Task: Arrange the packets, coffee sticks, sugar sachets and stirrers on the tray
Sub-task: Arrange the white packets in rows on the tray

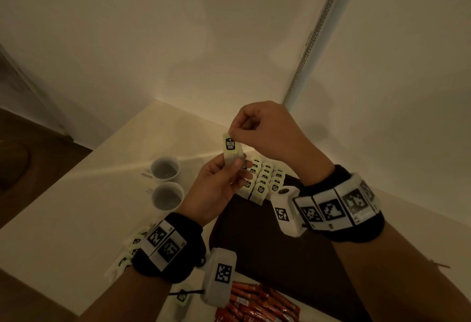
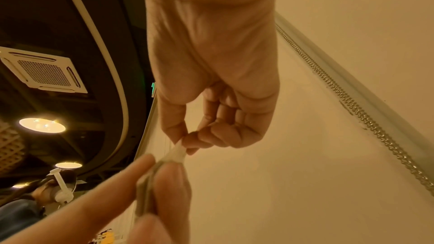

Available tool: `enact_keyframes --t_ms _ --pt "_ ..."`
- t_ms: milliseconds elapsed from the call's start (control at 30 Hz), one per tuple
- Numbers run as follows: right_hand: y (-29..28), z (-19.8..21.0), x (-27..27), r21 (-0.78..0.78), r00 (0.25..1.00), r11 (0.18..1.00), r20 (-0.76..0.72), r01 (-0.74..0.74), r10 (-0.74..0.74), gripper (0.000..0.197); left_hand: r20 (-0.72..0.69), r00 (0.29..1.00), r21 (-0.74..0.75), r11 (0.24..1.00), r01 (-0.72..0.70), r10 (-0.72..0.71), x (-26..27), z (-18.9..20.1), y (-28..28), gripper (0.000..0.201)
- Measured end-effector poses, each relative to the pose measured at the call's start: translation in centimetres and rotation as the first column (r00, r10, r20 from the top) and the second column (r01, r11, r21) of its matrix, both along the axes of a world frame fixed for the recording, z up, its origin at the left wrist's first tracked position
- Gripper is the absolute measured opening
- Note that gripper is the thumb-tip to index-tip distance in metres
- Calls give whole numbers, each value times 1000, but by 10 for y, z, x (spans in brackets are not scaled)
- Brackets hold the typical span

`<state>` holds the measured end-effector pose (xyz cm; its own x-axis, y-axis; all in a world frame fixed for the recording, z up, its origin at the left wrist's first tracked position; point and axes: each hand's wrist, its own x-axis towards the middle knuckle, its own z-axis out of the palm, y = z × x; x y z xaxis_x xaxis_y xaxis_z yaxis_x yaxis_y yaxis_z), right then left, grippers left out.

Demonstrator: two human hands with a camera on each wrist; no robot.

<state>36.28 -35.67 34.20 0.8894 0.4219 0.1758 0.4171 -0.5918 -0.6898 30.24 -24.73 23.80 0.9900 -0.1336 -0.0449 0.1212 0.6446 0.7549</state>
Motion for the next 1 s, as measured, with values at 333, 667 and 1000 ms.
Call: enact_keyframes --t_ms 333,667,1000 --pt "-12 -14 0 127 996 992 -85 -12 22 2 64 986 115 980 -160 153 2 -4 5 12" --pt "-28 -36 -3 26 998 999 -47 -45 46 9 73 973 311 922 -230 218 3 -18 7 26" --pt "-78 -94 7 -122 987 986 -101 113 -126 9 -32 966 375 899 -226 256 -13 -35 40 33"
